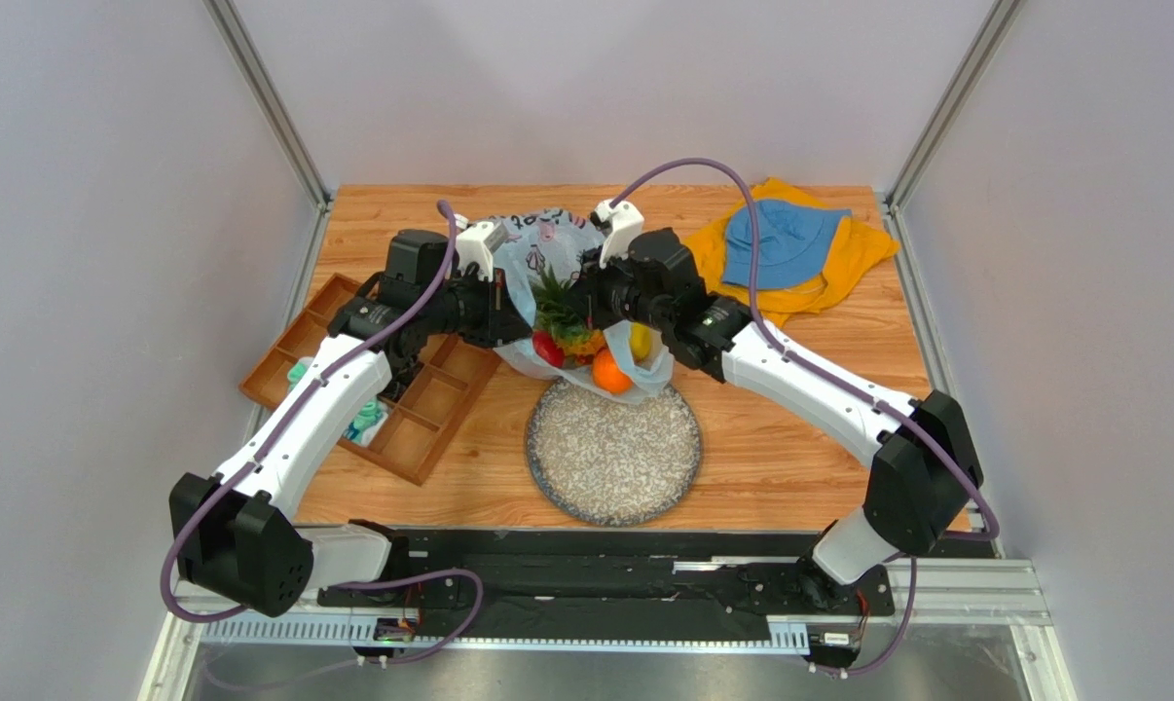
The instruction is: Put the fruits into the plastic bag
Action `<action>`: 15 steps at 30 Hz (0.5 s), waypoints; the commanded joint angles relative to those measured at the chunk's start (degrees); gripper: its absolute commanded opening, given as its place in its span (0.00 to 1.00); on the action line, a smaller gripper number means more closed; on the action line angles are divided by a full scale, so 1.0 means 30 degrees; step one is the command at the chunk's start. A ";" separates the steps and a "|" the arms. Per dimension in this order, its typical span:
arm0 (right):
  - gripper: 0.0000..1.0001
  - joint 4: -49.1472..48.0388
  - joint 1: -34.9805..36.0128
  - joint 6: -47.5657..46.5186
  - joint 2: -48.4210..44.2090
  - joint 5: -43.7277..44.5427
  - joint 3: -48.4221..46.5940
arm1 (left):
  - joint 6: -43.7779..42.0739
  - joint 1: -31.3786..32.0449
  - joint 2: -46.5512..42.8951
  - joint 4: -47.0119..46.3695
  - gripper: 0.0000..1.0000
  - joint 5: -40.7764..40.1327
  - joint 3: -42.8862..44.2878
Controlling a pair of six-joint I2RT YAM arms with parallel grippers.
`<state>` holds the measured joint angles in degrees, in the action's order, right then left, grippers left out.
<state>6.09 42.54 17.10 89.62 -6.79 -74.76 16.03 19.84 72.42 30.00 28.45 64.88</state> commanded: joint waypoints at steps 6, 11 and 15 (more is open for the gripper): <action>0.00 -0.1152 0.1287 0.0129 -0.1984 0.0855 0.1395 | -0.0158 -0.0079 -0.0527 -0.0332 0.00 0.0127 0.0726; 0.00 -0.0740 0.1404 -0.0017 -0.1429 0.1003 0.1044 | -0.0187 -0.0079 -0.0703 -0.0332 0.00 0.0010 0.0726; 0.00 0.0078 0.1404 -0.0134 -0.0376 0.1938 -0.0151 | -0.0217 -0.0079 -0.0791 -0.0360 0.00 0.0039 0.0726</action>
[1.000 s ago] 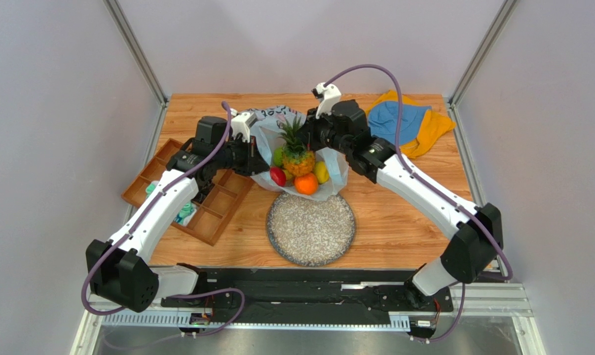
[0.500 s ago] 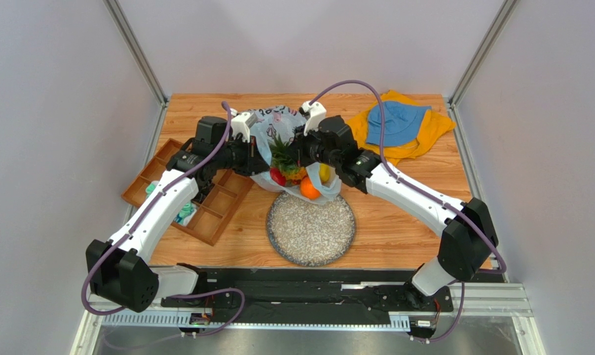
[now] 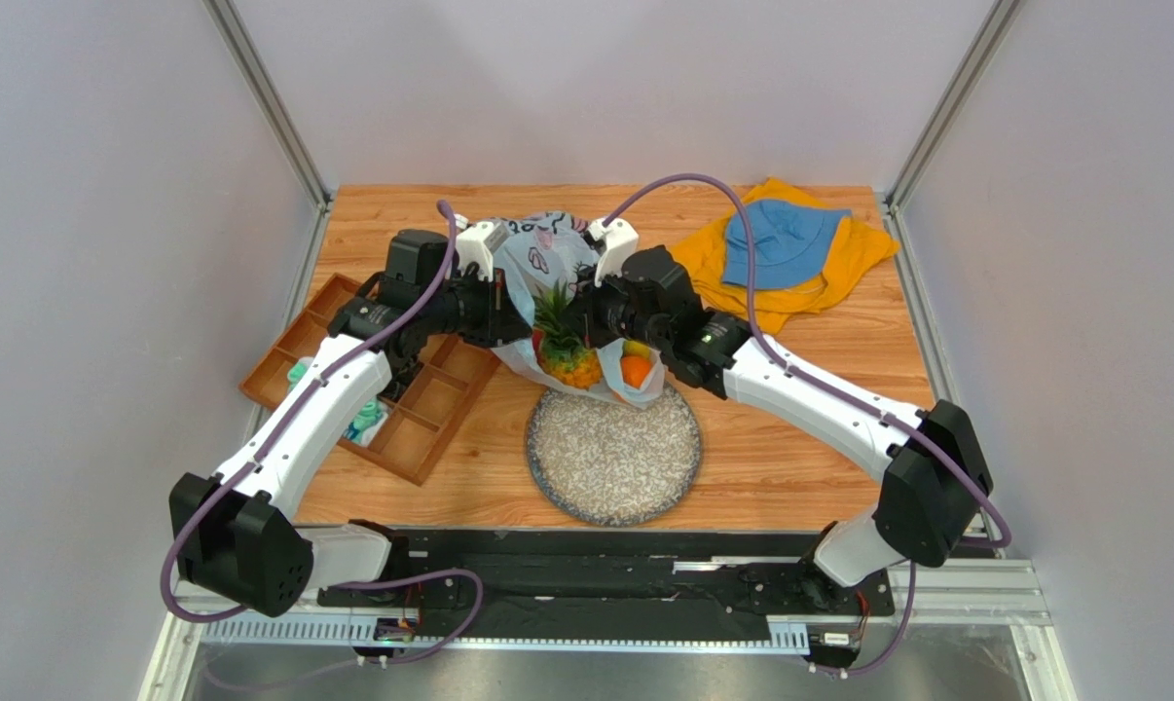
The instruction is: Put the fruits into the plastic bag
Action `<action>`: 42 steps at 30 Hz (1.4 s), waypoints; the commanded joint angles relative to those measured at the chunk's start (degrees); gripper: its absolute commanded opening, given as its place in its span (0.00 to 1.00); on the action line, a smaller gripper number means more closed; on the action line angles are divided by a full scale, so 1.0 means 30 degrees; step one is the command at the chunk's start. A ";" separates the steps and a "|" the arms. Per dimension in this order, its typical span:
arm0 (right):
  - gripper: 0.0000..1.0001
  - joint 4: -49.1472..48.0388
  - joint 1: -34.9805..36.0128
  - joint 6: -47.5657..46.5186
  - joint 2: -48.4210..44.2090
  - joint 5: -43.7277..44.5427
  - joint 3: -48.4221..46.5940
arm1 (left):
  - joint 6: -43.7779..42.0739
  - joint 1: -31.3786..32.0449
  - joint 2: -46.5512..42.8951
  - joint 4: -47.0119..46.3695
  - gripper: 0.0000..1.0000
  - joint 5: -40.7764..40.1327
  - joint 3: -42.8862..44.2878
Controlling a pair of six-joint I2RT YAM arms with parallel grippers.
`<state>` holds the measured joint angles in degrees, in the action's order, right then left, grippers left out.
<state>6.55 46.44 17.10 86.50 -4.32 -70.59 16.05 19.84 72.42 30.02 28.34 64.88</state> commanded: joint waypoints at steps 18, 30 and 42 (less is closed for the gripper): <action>0.00 -0.0920 -0.0361 0.0301 0.6820 0.5162 -0.8727 | -0.0195 -0.0079 -0.0762 -0.0397 0.00 0.0281 0.0726; 0.33 0.0191 -0.0303 0.0569 0.6534 0.1938 -0.6037 | -0.0312 -0.0108 -0.0704 -0.0251 0.00 -0.0393 0.0726; 0.79 0.2446 -0.0683 -0.1159 0.2108 0.1732 -0.4627 | -0.0254 -0.0400 -0.0645 -0.0134 0.00 -0.0773 0.0726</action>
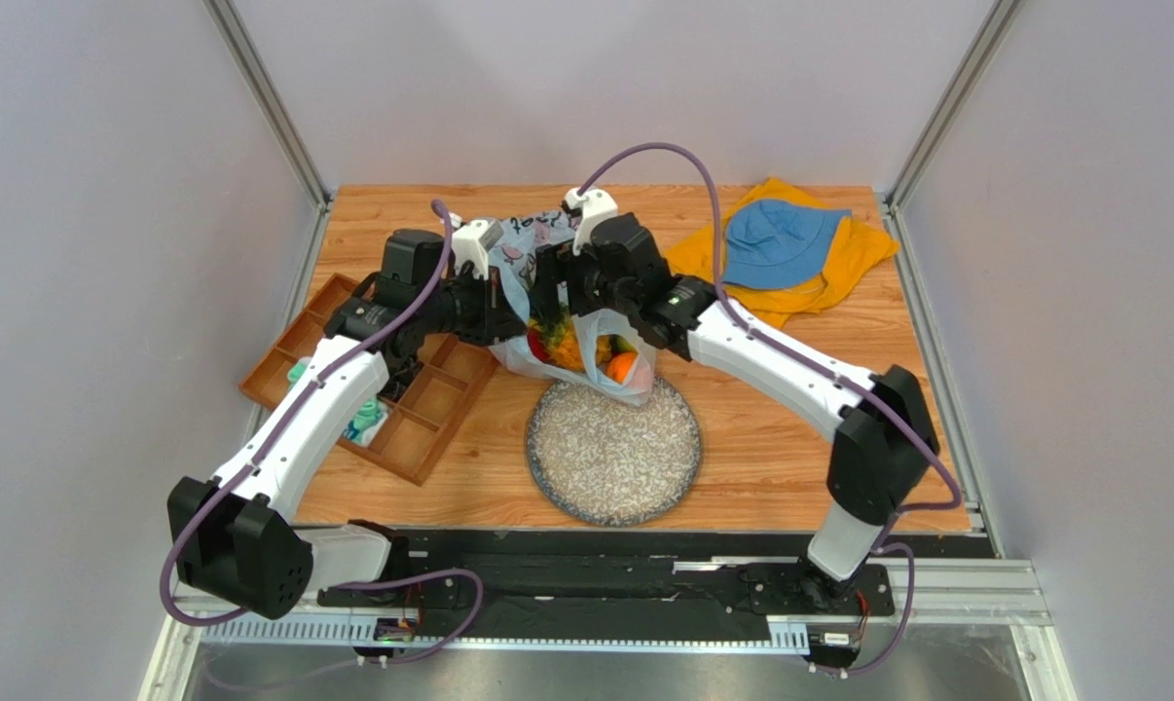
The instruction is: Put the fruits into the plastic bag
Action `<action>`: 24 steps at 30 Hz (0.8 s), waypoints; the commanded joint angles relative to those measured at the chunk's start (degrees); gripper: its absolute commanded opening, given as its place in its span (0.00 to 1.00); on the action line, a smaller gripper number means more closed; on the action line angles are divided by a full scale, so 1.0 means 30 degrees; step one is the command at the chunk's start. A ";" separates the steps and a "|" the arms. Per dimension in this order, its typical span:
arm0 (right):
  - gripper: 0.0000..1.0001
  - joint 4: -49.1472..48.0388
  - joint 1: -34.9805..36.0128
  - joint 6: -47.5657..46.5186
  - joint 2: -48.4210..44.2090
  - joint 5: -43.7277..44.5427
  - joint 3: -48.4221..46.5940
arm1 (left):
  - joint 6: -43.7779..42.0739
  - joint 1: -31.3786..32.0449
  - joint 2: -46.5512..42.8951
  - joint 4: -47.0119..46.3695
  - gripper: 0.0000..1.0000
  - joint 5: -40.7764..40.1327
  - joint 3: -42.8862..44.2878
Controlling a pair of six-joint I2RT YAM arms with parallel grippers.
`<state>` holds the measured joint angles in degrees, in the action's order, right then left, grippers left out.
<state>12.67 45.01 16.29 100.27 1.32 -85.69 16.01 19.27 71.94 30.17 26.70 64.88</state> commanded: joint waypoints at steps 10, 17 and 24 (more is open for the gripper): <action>0.74 0.3392 -0.0210 -0.2325 -0.7025 -0.1523 0.4625 | -0.0239 -0.0358 -0.0543 -0.0097 0.00 -0.0286 0.0785; 0.67 0.3981 0.0844 -0.2911 -0.6296 -0.2492 0.6092 | -0.0327 -0.0358 -0.0543 -0.0068 0.00 -0.0374 0.0785; 0.68 0.3018 0.1021 -0.3350 -0.4392 -0.2140 0.6444 | -0.0385 -0.0358 -0.0514 -0.0068 0.00 -0.0403 0.0755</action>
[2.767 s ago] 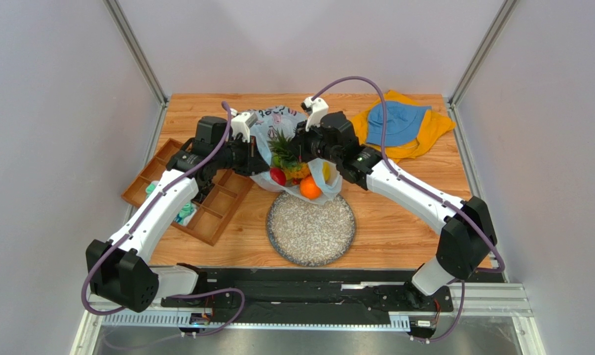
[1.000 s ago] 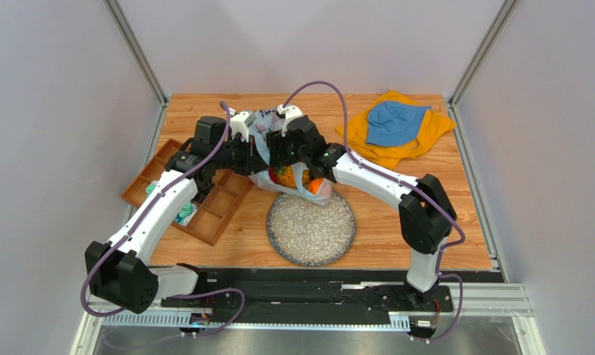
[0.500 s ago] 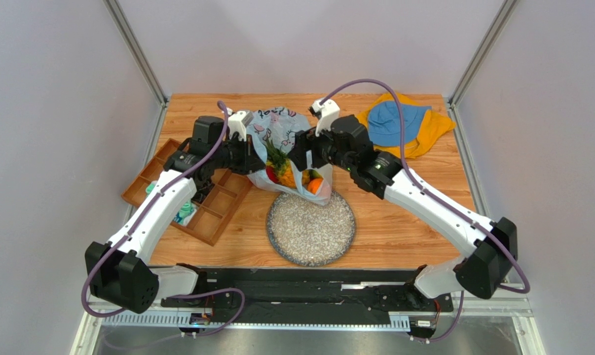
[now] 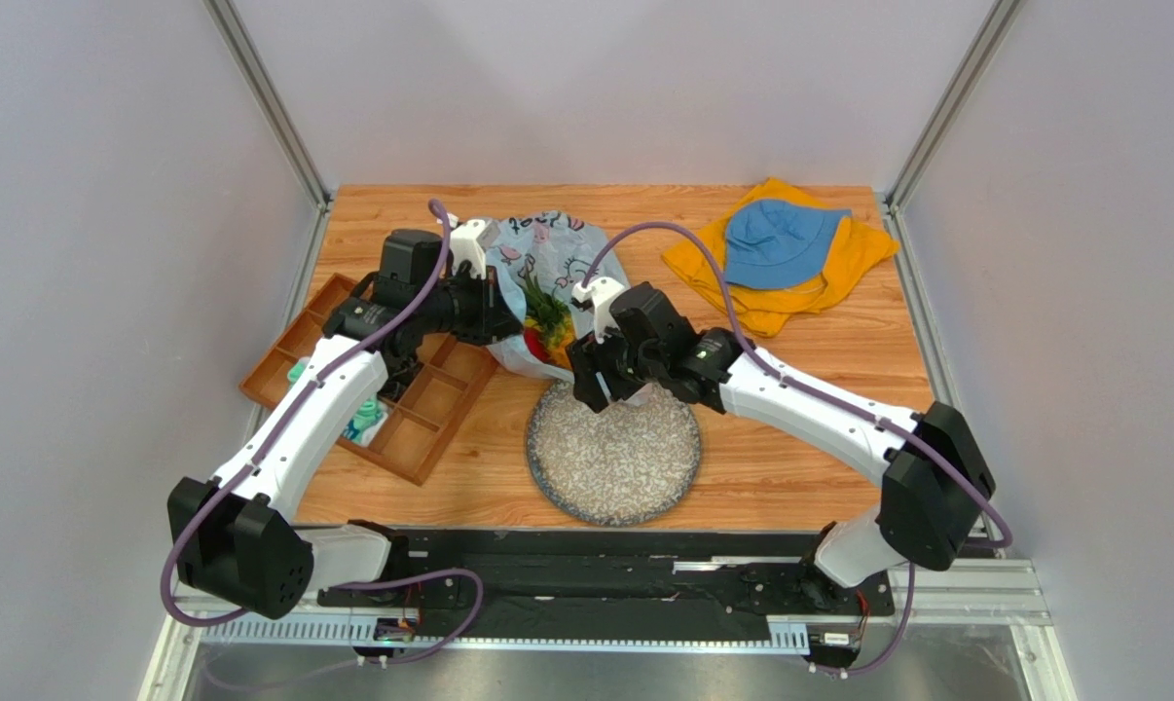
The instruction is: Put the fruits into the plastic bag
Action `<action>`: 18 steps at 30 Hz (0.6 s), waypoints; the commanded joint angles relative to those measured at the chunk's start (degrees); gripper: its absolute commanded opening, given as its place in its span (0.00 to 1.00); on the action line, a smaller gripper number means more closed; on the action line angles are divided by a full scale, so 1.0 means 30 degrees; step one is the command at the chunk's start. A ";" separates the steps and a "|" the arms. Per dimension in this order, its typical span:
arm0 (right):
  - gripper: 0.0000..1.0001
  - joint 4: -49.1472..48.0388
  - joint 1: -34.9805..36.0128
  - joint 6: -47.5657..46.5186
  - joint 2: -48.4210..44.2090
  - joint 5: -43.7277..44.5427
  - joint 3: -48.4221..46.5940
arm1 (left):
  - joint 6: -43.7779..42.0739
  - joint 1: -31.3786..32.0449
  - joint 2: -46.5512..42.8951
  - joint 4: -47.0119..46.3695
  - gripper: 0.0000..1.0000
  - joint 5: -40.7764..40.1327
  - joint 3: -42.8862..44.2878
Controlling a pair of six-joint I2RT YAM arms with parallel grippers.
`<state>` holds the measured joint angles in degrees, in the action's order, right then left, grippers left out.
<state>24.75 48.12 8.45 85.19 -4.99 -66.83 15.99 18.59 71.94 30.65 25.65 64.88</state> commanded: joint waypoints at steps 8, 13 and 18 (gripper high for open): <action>0.69 -0.2566 -0.0014 -0.1497 0.3300 0.1576 -0.0311 | -0.0437 -0.0132 -0.0514 -0.0315 0.00 -0.0025 0.0755; 0.19 -0.1955 -0.0072 -0.1615 0.4533 0.2777 -0.1569 | -0.0437 -0.0132 -0.0368 -0.0550 0.00 -0.0024 0.0726; 0.00 -0.0782 -0.0949 -0.1557 0.3632 0.3101 -0.2419 | -0.0554 -0.0190 -0.0017 -0.0492 0.00 -0.0171 0.1223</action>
<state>21.43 47.48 4.40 99.31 1.98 -70.02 15.94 18.59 71.94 30.68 25.21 64.99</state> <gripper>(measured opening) 0.009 0.008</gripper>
